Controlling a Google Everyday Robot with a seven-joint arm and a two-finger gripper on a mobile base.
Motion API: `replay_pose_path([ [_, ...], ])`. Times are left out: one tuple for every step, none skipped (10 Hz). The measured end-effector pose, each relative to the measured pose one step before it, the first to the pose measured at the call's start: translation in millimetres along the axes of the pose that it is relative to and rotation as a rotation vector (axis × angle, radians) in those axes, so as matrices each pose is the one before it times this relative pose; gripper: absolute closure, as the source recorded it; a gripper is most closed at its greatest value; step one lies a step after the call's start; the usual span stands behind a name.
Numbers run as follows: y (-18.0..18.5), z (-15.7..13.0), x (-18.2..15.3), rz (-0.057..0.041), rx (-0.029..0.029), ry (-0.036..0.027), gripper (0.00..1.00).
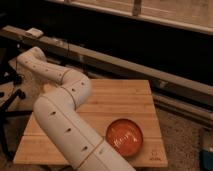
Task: Place the bottle in the ceramic bowl
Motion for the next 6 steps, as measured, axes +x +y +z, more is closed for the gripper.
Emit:
replay_pose_path([
  [-0.64,5.57,0.79,-0.00434,0.01269,0.00915,0.35],
  [-1.32,3.15,0.25,-0.00179,0.00957,0.00478,0.35],
  [-1.51,1.53,0.75,-0.00099,0.00804,0.00375,0.35],
  [-3.38,2.28,1.66,-0.00079,0.00822,0.00422,0.35],
  [-8.57,-0.62,0.79,0.00957,0.00827,-0.0021,0.35],
  [-7.96,0.03,2.34,0.01153,0.00596,0.00163,0.35],
])
